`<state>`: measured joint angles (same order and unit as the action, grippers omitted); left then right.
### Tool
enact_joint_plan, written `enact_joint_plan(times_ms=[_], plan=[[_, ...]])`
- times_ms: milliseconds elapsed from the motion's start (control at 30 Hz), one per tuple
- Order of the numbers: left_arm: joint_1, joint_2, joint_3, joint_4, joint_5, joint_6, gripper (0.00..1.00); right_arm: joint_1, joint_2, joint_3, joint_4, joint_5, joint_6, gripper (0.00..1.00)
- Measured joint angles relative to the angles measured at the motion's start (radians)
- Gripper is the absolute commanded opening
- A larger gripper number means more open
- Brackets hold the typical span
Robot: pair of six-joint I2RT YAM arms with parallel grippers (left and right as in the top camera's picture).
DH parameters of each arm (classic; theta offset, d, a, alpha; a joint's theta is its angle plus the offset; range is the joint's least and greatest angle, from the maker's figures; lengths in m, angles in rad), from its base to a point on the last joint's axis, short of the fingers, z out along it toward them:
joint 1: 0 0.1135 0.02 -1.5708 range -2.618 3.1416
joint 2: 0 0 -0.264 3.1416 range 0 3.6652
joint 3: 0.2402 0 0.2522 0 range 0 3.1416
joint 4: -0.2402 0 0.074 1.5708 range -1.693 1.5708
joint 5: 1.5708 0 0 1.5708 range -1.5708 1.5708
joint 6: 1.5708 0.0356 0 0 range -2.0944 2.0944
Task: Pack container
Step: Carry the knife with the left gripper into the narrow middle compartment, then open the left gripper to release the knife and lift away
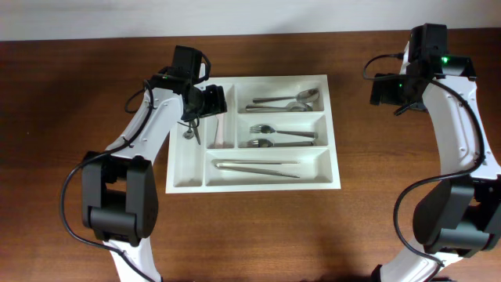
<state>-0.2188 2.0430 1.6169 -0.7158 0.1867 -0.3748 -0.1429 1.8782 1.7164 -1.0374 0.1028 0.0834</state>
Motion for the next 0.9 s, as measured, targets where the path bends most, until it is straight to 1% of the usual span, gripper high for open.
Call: enact_joint_plan(times_ms=[33, 100, 233, 433, 567, 667, 900], plan=[[0.000, 0.000, 0.000, 0.002, 0.000, 0.000, 0.93, 0.000, 0.000, 0.000, 0.000, 0.000, -0.001, 0.99], [0.002, 0.000, 0.005, -0.001, 0.000, 0.006, 0.99, 0.000, 0.000, 0.000, 0.000, 0.000, 0.000, 0.99], [0.012, 0.001, 0.060, -0.034, 0.000, 0.024, 0.99, 0.000, 0.000, 0.000, 0.000, 0.000, 0.000, 0.99], [0.075, -0.020, 0.222, -0.187, -0.067, 0.109, 0.99, 0.000, 0.000, 0.000, 0.000, 0.000, 0.000, 0.99], [0.132, -0.100, 0.283, -0.269, -0.141, 0.172, 0.99, 0.000, 0.000, 0.000, 0.000, 0.000, -0.001, 0.99], [0.171, -0.196, 0.298, -0.310, -0.174, 0.198, 0.99, 0.000, 0.000, 0.000, 0.000, 0.000, 0.000, 0.99], [0.188, -0.341, 0.308, -0.390, -0.199, 0.219, 0.99, 0.000, 0.000, 0.000, 0.000, 0.000, 0.000, 0.99]])
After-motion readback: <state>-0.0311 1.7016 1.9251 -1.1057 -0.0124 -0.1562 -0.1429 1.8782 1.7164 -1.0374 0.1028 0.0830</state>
